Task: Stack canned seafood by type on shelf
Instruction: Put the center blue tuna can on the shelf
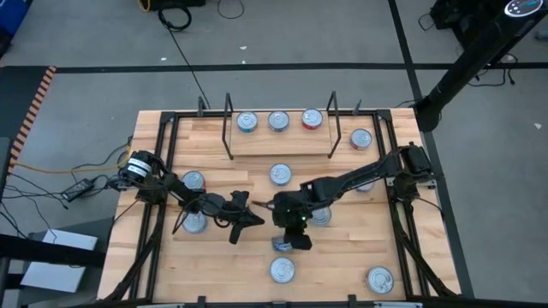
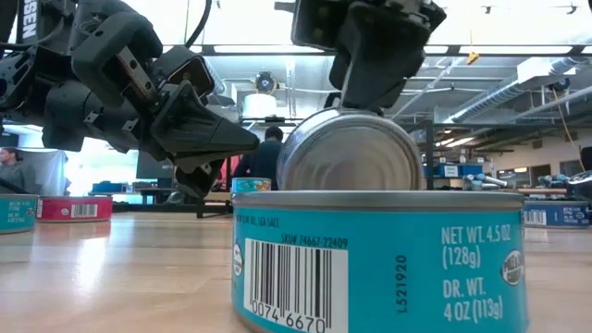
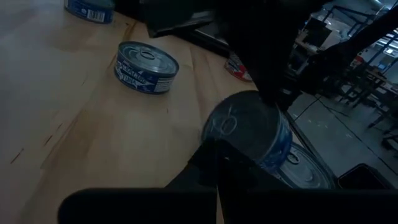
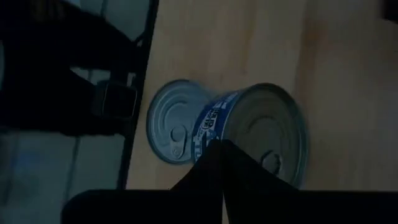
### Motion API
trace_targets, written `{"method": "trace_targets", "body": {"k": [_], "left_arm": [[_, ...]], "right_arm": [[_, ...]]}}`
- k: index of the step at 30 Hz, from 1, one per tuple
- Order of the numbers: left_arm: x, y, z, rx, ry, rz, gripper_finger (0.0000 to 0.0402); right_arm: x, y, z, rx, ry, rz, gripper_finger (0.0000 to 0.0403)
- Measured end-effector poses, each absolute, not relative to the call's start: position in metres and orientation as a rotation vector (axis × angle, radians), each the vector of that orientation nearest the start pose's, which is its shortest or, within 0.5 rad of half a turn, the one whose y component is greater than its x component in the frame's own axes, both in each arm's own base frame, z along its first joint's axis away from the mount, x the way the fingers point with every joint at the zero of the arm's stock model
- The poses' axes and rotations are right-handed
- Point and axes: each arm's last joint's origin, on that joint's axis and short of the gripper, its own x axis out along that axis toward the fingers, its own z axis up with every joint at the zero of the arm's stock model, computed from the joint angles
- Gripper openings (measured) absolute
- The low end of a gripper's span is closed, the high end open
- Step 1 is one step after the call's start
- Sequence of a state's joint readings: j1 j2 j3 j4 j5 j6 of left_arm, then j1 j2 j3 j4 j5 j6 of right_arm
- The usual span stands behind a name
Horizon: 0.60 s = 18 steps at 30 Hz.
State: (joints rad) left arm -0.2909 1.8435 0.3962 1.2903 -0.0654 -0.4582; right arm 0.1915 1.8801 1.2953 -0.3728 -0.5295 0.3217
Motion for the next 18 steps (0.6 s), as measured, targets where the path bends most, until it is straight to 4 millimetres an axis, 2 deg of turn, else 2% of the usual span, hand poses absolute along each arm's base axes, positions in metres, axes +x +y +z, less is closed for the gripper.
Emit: {"method": "trace_targets", "body": {"k": [9,18], "left_arm": [[0.265,-0.077,0.107,-0.444,0.205,-0.184,0.0],[0.265,-0.077,0.107,-0.449,0.206,-0.183,0.0]], "right_arm": [[0.385,0.061,0.192,0.613,1.087,0.378,0.0004],[0.385,0.047,0.189,0.733,1.119,0.328,0.0004]]}}
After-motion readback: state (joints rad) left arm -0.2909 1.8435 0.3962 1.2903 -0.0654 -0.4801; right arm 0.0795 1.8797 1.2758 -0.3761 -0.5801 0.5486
